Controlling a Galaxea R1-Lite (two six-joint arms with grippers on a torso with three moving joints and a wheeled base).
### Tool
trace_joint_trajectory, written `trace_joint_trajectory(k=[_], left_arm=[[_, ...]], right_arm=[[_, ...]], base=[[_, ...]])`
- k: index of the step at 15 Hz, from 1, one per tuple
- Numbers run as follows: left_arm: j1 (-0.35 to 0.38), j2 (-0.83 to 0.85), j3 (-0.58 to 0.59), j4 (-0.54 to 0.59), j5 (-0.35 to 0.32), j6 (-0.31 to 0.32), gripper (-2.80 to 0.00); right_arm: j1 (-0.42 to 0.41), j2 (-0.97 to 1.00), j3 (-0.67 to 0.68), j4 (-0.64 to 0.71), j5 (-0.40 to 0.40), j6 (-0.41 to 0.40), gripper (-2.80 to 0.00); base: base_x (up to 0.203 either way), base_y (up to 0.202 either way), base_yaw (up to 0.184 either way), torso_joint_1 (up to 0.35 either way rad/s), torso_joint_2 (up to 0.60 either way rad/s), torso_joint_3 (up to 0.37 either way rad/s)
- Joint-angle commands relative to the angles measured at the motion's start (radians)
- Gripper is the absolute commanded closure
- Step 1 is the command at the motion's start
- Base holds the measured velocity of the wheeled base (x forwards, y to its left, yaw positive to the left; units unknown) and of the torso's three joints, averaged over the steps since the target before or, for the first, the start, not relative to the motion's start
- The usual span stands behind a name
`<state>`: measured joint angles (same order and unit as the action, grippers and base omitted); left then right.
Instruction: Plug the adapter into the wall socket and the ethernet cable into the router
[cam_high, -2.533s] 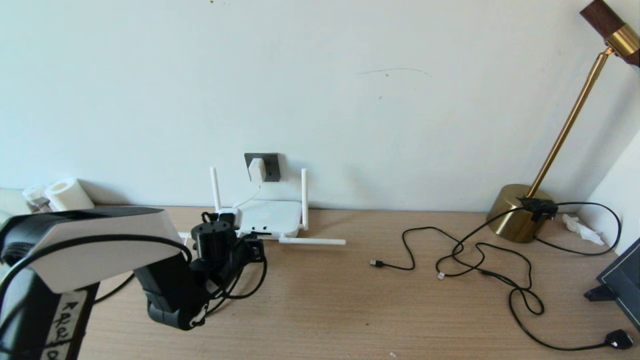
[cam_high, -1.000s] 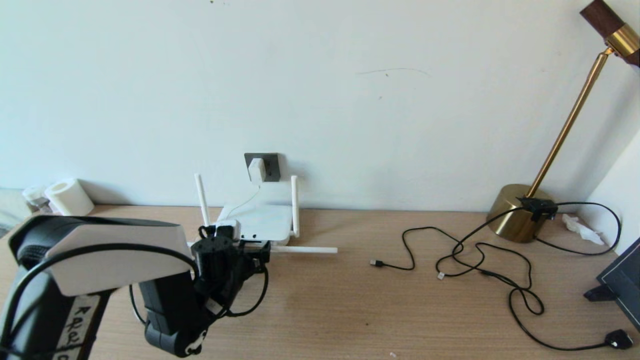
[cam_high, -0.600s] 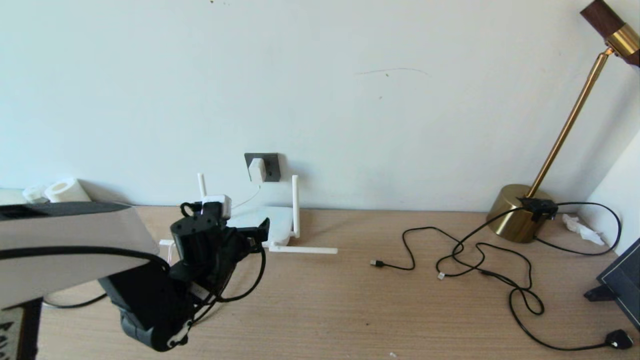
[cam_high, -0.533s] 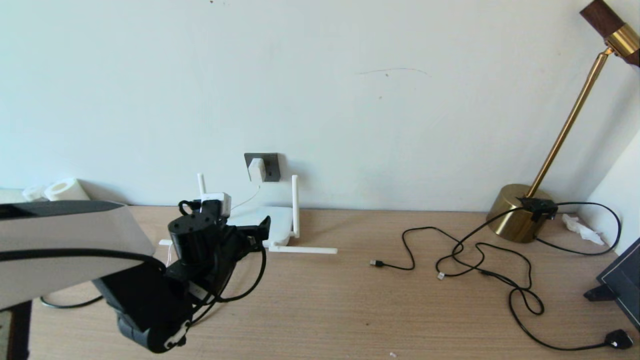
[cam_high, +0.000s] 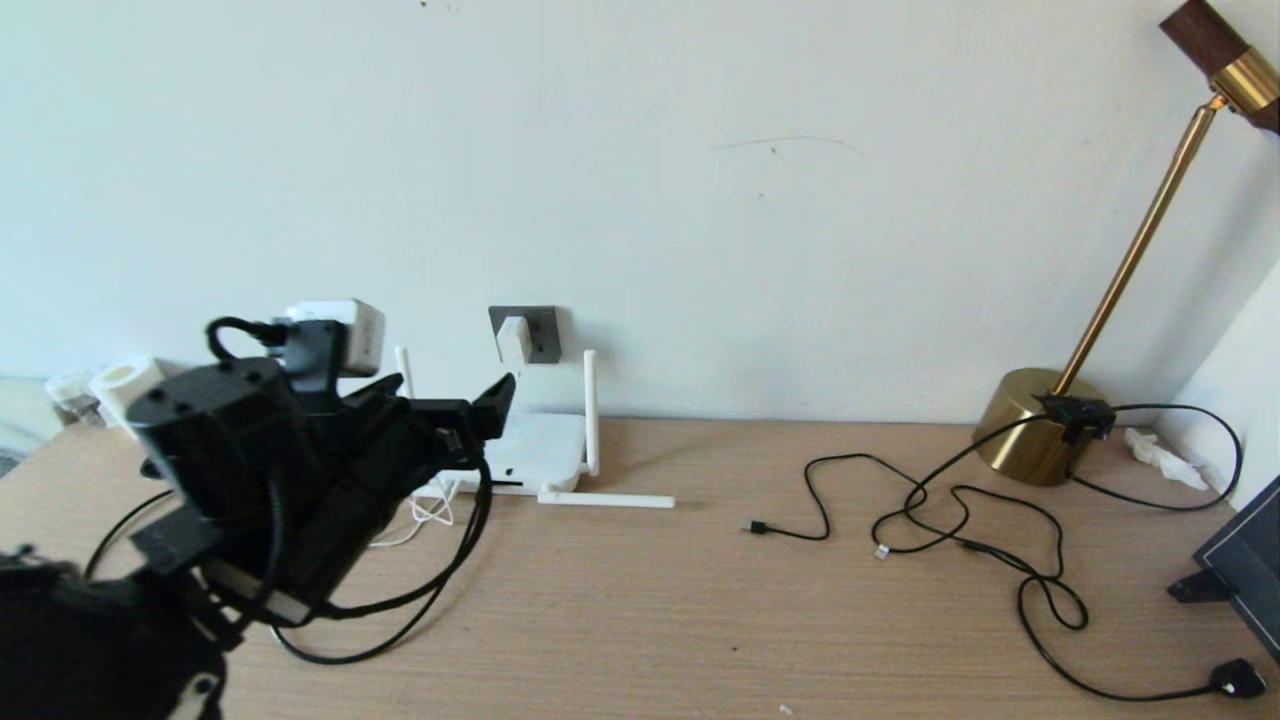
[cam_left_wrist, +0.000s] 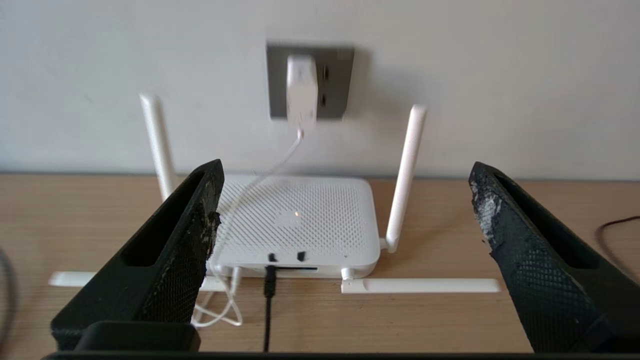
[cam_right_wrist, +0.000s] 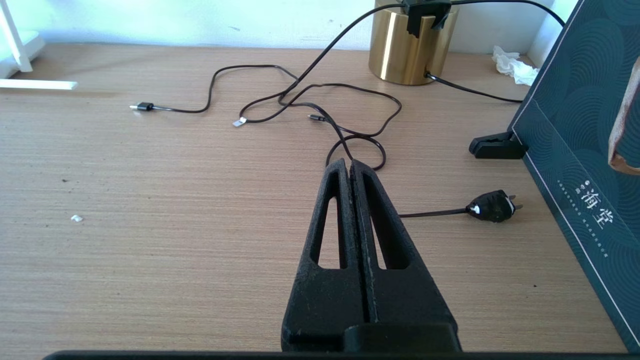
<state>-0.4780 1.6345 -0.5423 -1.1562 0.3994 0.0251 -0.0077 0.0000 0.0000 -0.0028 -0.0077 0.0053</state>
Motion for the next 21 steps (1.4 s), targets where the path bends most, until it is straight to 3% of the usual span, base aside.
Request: trace_joint_trajectory(k=[1, 4, 7, 8, 10, 11, 13, 16, 18, 19, 21], left_arm=[[-0.009, -0.25, -0.005, 0.151, 0.014, 0.004, -2.8], [-0.016, -0.556, 0.093, 0.506, 0.071, 0.011, -2.8], [-0.019, -0.82, 0.401, 0.726, 0.075, 0.013, -2.8], [-0.019, -0.897, 0.474, 0.778, 0.046, 0.013, -2.8], [-0.018, -1.016, 0.522, 0.976, -0.085, 0.016, -2.8], [-0.013, -1.04, 0.523, 1.035, -0.117, 0.019, -2.8], [0.06, -1.025, 0.501, 1.122, -0.076, 0.026, -2.8], [0.23, -1.085, 0.49, 1.15, -0.03, 0.051, -2.8], [0.265, -1.23, 0.488, 1.157, -0.05, 0.076, -2.8], [0.273, -1.308, 0.491, 1.154, -0.108, 0.098, -2.8], [0.283, -1.358, 0.52, 1.136, -0.369, 0.12, -2.8]], right_arm=[[0.0, 0.001, 0.0, 0.0, 0.0, 0.0, 0.0], [0.0, 0.002, 0.0, 0.0, 0.0, 0.001, 0.0], [0.0, 0.001, 0.0, 0.0, 0.0, 0.001, 0.0], [0.0, 0.002, 0.0, 0.0, 0.0, 0.0, 0.0], [0.0, 0.0, 0.0, 0.0, 0.0, 0.0, 0.0], [0.0, 0.002, 0.0, 0.0, 0.0, -0.001, 0.0], [0.0, 0.0, 0.0, 0.0, 0.0, -0.001, 0.0], [0.0, 0.001, 0.0, 0.0, 0.0, -0.001, 0.0], [0.0, 0.002, 0.0, 0.0, 0.002, -0.016, 0.0], [0.0, 0.001, 0.0, 0.0, 0.003, -0.021, 0.0], [0.0, 0.002, 0.0, 0.001, 0.002, -0.028, 0.0]], base=[[0.0, 0.0, 0.0, 0.0, 0.0, 0.0], [0.0, 0.0, 0.0, 0.0, 0.0, 0.0], [0.0, 0.0, 0.0, 0.0, 0.0, 0.0], [0.0, 0.0, 0.0, 0.0, 0.0, 0.0], [0.0, 0.0, 0.0, 0.0, 0.0, 0.0], [0.0, 0.0, 0.0, 0.0, 0.0, 0.0], [0.0, 0.0, 0.0, 0.0, 0.0, 0.0], [0.0, 0.0, 0.0, 0.0, 0.0, 0.0], [0.0, 0.0, 0.0, 0.0, 0.0, 0.0], [0.0, 0.0, 0.0, 0.0, 0.0, 0.0], [0.0, 0.0, 0.0, 0.0, 0.0, 0.0]])
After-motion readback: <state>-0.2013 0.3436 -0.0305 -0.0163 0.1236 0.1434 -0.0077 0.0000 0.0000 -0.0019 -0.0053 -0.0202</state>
